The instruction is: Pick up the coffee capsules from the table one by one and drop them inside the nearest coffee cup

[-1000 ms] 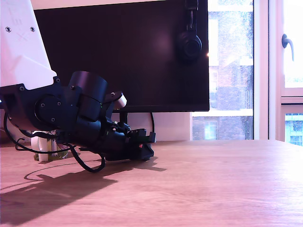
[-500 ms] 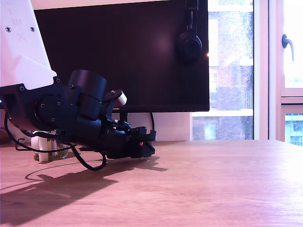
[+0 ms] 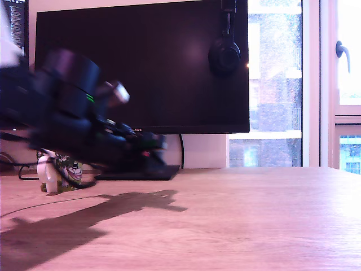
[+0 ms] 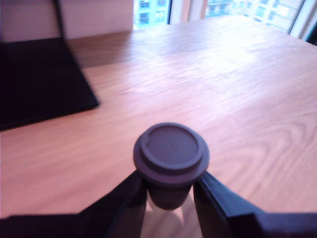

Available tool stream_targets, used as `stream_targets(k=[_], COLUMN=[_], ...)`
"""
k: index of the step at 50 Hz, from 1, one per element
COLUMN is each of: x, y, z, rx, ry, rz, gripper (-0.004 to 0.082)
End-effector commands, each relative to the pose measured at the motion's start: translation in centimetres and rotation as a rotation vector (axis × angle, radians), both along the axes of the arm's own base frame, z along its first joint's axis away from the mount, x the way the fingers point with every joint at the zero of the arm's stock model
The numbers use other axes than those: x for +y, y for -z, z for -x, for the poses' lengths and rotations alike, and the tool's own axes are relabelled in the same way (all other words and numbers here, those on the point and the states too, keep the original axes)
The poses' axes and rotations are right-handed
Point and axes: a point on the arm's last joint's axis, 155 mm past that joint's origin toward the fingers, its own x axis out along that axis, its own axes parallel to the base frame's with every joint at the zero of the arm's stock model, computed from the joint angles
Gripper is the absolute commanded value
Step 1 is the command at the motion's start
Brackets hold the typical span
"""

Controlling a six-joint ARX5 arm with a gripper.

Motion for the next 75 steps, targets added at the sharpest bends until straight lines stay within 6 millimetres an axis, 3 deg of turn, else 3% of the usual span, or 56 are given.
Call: stream_targets(k=[1, 21, 51, 55, 75], x=[1.2, 8.0, 19.1, 19.7, 19.0], y=[-0.1, -1.5, -4.0, -4.0, -4.3], z=[0.7, 2.9, 1.2, 1.1, 0.4], rx=[-0.007, -0.002, -0.03, -0.026, 0.026], ry=[-0.02, -0.16, -0.431, -0.444, -0.396], rz=[-0.011, -0.033, -0.073, -0.072, -0.098], gripper=[0.0143, 0.0142, 0.0142, 0.0142, 0.0142])
